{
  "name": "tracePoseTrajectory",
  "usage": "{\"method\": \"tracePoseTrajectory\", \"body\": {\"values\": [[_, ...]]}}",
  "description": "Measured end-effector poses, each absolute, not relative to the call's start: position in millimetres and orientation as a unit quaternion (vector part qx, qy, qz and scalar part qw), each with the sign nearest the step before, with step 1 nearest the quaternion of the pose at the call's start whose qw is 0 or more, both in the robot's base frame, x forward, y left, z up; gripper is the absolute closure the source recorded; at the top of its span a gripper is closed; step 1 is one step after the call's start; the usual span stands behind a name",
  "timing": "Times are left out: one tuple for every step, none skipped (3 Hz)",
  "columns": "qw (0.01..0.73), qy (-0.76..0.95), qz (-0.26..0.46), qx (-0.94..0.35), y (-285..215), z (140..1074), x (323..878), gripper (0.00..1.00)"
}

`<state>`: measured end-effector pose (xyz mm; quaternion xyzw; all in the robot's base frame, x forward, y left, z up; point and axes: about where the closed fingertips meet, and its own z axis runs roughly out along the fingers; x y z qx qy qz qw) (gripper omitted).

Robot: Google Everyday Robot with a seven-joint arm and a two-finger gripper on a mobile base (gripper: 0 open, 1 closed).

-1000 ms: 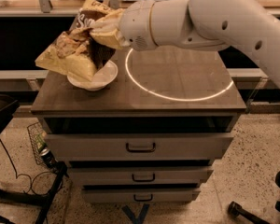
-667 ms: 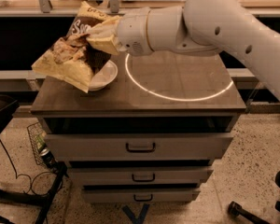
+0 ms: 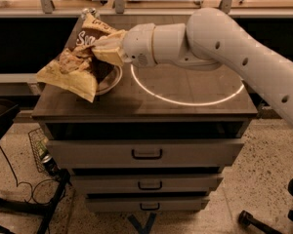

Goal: Place brown chip bag into paper bowl

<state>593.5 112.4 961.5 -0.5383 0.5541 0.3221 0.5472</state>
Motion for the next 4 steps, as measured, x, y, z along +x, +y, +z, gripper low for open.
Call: {"method": "tracePoseTrajectory", "body": {"values": [[0.546, 0.553, 0.323, -0.540, 114.9, 961.4, 592.4, 0.60], [0.546, 0.552, 0.324, -0.541, 117.1, 961.5, 591.4, 0.38], [0.545, 0.551, 0.325, -0.542, 119.6, 961.7, 590.2, 0.13], [0.544, 0.549, 0.326, -0.544, 122.5, 961.9, 588.9, 0.00]]}}
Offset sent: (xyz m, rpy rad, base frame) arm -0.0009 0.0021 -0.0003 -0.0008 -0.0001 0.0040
